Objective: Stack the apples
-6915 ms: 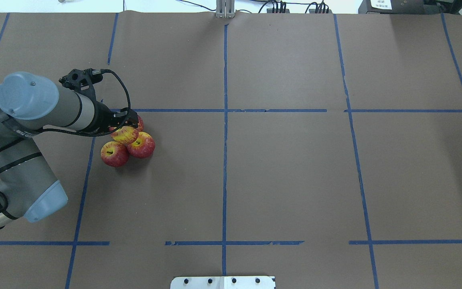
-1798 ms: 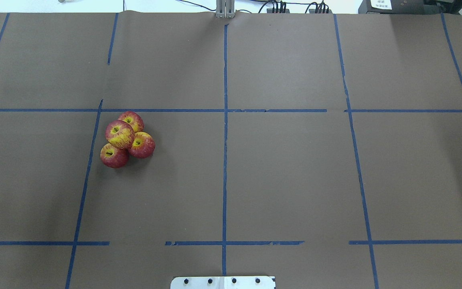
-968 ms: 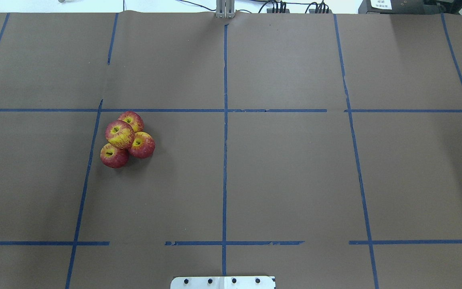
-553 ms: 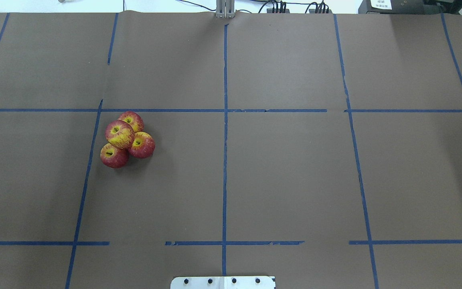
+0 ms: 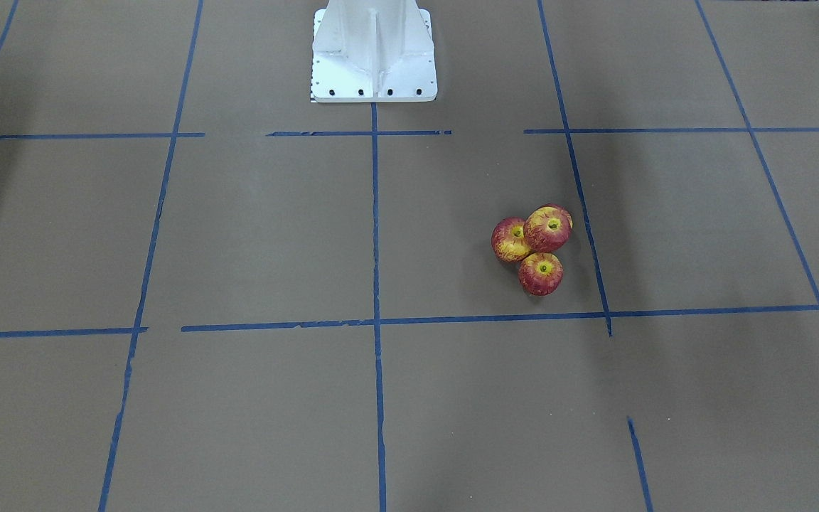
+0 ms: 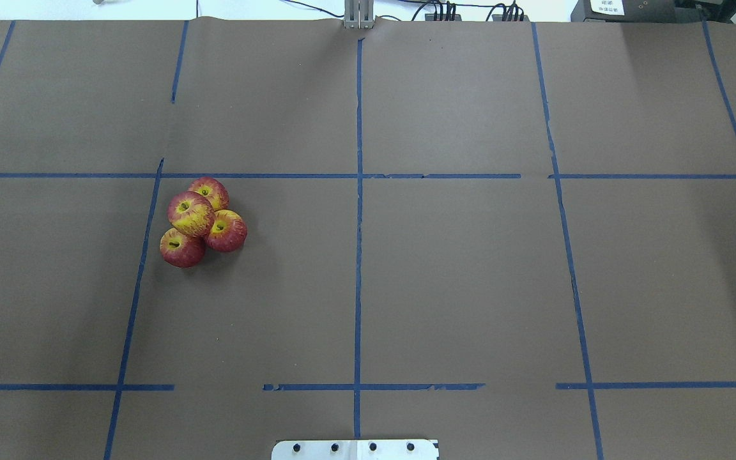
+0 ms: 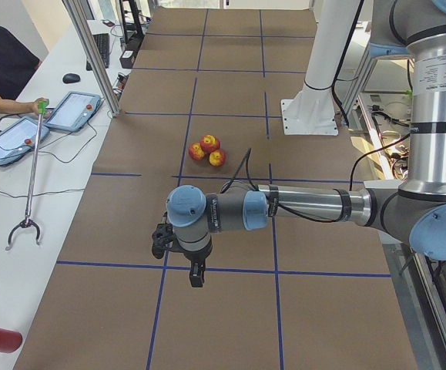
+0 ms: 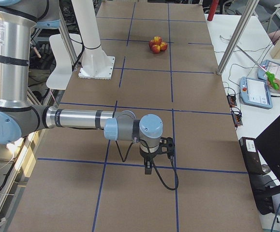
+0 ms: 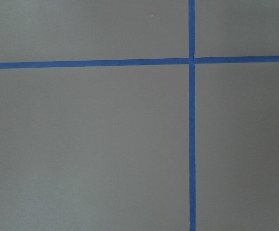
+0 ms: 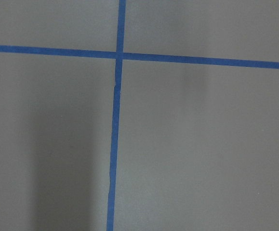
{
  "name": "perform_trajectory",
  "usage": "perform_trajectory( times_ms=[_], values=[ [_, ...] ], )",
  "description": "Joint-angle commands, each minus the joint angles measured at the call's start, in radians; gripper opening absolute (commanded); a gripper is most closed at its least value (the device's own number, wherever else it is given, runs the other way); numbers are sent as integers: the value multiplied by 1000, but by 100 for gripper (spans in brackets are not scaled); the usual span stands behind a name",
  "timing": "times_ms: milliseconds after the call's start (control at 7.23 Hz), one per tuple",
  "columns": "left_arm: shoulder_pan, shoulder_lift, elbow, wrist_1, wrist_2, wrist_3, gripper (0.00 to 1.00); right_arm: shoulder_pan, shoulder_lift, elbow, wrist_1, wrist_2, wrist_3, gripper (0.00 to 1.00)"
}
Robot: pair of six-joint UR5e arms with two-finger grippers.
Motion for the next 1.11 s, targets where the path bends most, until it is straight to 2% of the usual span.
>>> perform_trajectory(
  times_ms=[0, 968],
  values=[
    [0, -1, 0, -2, 1, -1, 100, 0, 0, 0, -2, 0, 0, 100],
    [0, -34, 0, 11, 1, -1, 100, 0, 0, 0, -2, 0, 0, 100]
  ],
)
